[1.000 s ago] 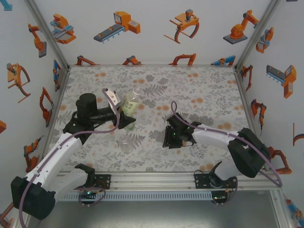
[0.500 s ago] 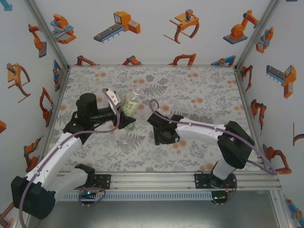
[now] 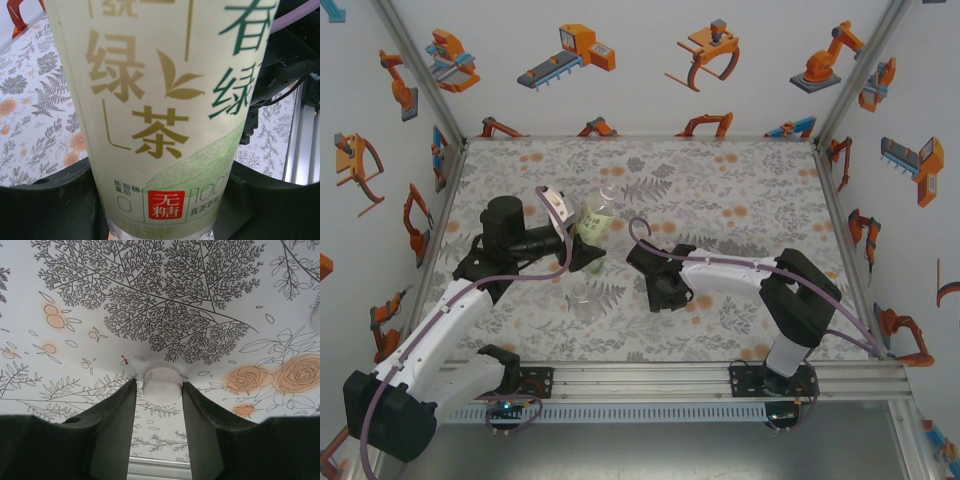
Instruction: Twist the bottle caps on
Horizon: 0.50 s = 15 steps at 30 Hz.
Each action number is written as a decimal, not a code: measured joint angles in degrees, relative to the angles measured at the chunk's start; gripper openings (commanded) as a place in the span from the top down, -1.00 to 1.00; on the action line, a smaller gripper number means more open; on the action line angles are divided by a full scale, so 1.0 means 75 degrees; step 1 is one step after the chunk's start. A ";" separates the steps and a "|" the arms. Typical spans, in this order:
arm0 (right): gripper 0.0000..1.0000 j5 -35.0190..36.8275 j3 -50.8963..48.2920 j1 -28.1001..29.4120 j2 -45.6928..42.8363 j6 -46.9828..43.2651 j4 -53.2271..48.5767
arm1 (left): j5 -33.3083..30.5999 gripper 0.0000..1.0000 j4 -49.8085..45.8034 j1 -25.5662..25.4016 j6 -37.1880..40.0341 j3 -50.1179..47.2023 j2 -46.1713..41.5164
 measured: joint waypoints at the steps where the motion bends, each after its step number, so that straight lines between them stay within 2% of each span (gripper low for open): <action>1: 0.18 -0.0023 0.0000 0.0000 0.0009 -0.0003 0.0003 | 0.0000 0.97 -0.0003 0.0000 0.0000 0.0000 0.0000; 15: 0.25 -0.0163 -0.0023 -0.0003 0.0134 -0.0003 0.0064 | 0.0003 0.97 0.0000 0.0000 0.0000 0.0000 0.0000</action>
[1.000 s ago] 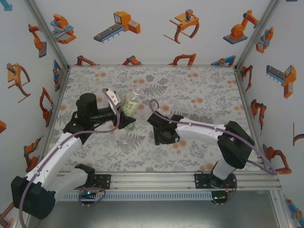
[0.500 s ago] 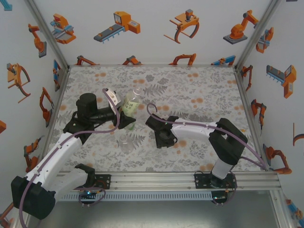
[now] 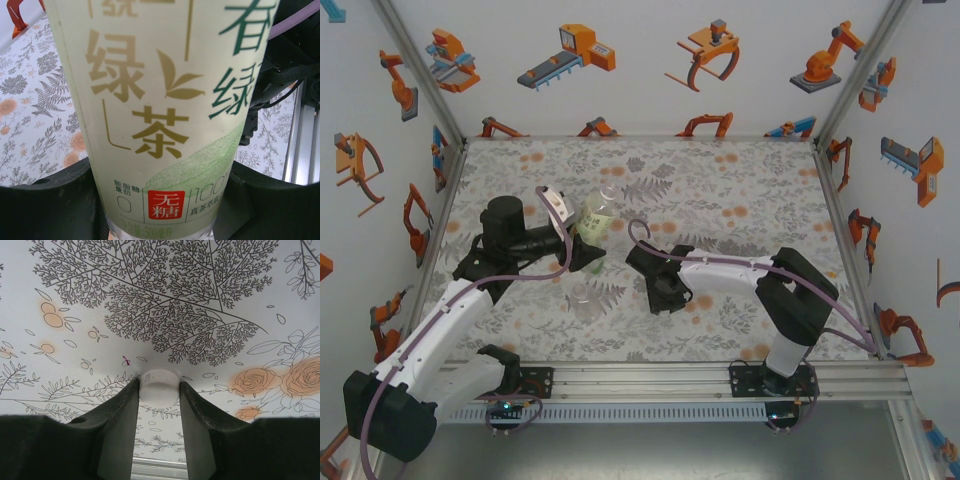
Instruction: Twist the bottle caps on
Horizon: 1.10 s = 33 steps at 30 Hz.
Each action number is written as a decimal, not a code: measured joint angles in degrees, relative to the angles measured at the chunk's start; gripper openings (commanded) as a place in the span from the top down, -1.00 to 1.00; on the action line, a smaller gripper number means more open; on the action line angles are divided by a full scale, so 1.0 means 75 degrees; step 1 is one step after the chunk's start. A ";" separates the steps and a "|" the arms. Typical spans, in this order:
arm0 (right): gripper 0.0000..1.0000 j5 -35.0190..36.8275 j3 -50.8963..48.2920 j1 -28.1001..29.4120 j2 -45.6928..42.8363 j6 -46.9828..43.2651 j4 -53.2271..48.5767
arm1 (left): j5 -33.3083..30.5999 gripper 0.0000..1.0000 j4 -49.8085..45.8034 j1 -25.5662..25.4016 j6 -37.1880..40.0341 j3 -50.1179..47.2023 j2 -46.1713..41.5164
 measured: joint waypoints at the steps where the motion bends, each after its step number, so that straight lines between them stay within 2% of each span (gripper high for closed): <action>1: 0.27 -0.0009 0.0000 0.0000 0.0000 0.0000 0.0000 | 0.0000 0.96 -0.0003 0.0000 0.0000 0.0000 0.0000; 8: 0.55 -0.0006 -0.0023 0.0003 -0.0044 -0.0023 0.0006 | -0.0003 0.98 -0.0035 0.0000 0.0044 0.0000 0.0000; 12: 0.69 -0.0012 -0.0344 0.0000 -0.0557 -0.0073 0.0192 | -0.0085 0.99 -0.0245 -0.0122 0.0306 0.0000 -0.0058; 18: 0.85 -0.0038 -0.0892 -0.0201 -0.2463 -0.0542 0.0694 | -0.0857 1.00 -0.1343 -0.1253 0.1399 0.0329 -0.0230; 22: 0.92 0.0044 -0.1090 -0.0335 -0.3937 -0.1166 0.1017 | -0.1183 1.00 -0.1883 -0.1574 0.1833 0.0676 -0.0364; 27: 0.99 0.0087 -0.1192 -0.0338 -0.5796 -0.2215 0.1396 | -0.1320 1.00 -0.2573 -0.1990 0.2634 0.0729 -0.1070; 29: 0.99 -0.0085 -0.1192 -0.0338 -0.6429 -0.2652 0.1536 | -0.1378 1.00 -0.2777 -0.2276 0.2868 0.0729 -0.1378; 33: 1.00 -0.1046 -0.1192 -0.0338 -0.7440 -0.3748 0.1862 | -0.1754 1.00 -0.3407 -0.2841 0.3130 0.0793 -0.1734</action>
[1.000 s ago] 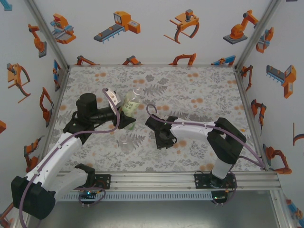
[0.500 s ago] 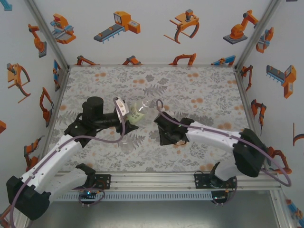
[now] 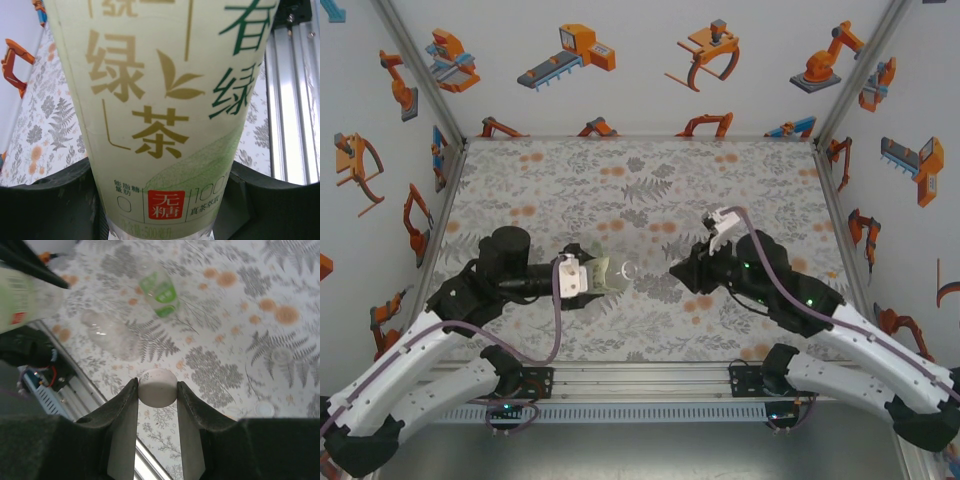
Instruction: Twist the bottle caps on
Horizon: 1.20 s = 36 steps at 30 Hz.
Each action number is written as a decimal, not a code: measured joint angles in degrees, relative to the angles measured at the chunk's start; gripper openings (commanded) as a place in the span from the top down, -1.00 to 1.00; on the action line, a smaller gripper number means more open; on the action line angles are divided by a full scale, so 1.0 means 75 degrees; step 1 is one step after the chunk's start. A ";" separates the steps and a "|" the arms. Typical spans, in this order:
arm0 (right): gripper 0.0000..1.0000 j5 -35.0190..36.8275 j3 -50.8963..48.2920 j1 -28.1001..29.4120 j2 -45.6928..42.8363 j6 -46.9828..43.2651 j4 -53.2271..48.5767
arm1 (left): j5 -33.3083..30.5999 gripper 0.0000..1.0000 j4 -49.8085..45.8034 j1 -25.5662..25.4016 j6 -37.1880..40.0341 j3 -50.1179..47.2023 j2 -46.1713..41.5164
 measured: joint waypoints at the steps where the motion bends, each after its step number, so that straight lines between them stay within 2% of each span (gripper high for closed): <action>1: 1.00 -0.0221 0.0000 0.0000 -0.0137 -0.0213 0.0052 | -0.0140 1.00 -0.0160 -0.0137 0.0023 0.0044 -0.0015; 8: 1.00 -0.2022 0.0017 0.0000 -0.0399 -0.1877 0.0676 | -0.1370 1.00 -0.1081 -0.1163 0.0090 0.0277 0.0058; 18: 1.00 -0.3652 0.0052 0.0000 0.0076 -0.3824 0.1247 | -0.2527 1.00 -0.1559 -0.1311 0.0017 0.0300 0.0251; 24: 1.00 -0.4226 0.0064 0.0003 0.0262 -0.4261 0.1547 | -0.2719 1.00 -0.1769 -0.1311 -0.0026 0.0300 0.0321; 36: 1.00 -0.4578 0.0239 0.0195 0.0731 -0.4409 0.1760 | -0.2731 1.00 -0.1818 -0.1311 -0.0038 0.0300 0.0399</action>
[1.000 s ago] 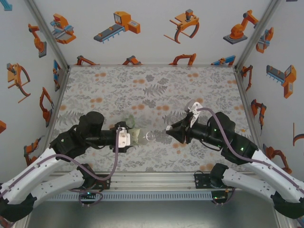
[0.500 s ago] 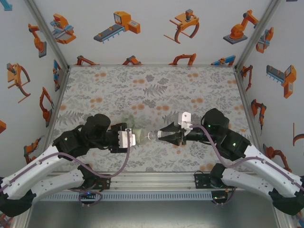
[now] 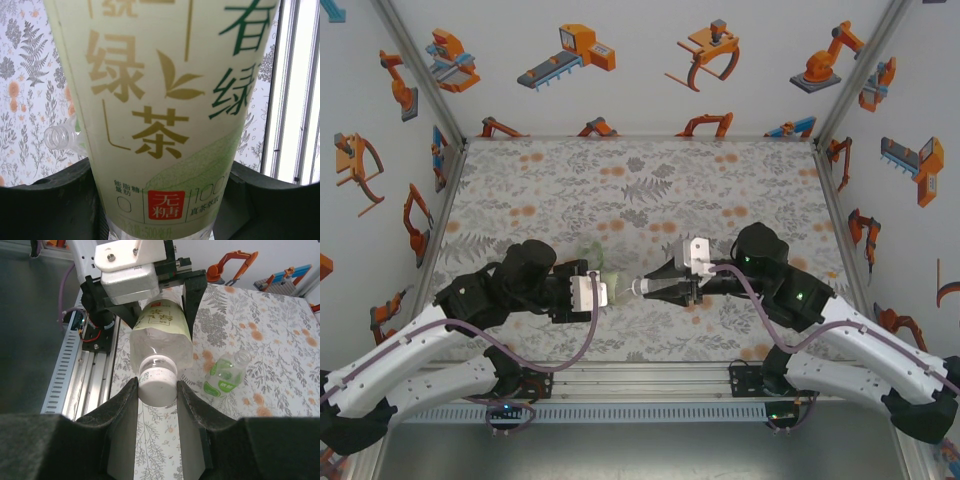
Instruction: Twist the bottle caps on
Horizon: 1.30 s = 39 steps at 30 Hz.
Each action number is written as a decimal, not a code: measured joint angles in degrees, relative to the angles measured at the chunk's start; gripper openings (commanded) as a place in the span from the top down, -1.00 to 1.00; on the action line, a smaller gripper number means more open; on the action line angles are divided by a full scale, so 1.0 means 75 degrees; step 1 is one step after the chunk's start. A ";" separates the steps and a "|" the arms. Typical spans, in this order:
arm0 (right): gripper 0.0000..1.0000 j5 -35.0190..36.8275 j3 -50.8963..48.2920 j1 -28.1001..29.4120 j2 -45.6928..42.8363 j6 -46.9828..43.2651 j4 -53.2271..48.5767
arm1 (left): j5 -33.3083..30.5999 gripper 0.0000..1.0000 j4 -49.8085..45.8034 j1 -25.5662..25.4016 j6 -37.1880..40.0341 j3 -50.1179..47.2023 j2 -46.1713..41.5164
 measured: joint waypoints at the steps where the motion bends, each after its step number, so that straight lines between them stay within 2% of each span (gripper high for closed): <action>1: 1.00 0.0003 0.0006 0.0026 0.0009 -0.0012 0.0012 | 0.0000 1.00 -0.0012 0.0000 0.0000 0.0000 0.0003; 17: 1.00 0.0175 0.0484 0.0271 0.0338 -0.0737 -0.0670 | 0.0073 1.00 -0.0149 0.0000 -0.0047 0.0006 -0.0015; 29: 1.00 0.0297 0.0752 0.0498 0.0367 -0.1376 -0.1128 | 0.0423 1.00 -0.0157 0.0003 -0.0050 0.0015 -0.0050; 39: 1.00 0.0093 0.0962 0.0627 0.0367 -0.2311 -0.1545 | 0.0801 1.00 -0.0685 0.0012 -0.0055 0.0458 0.0321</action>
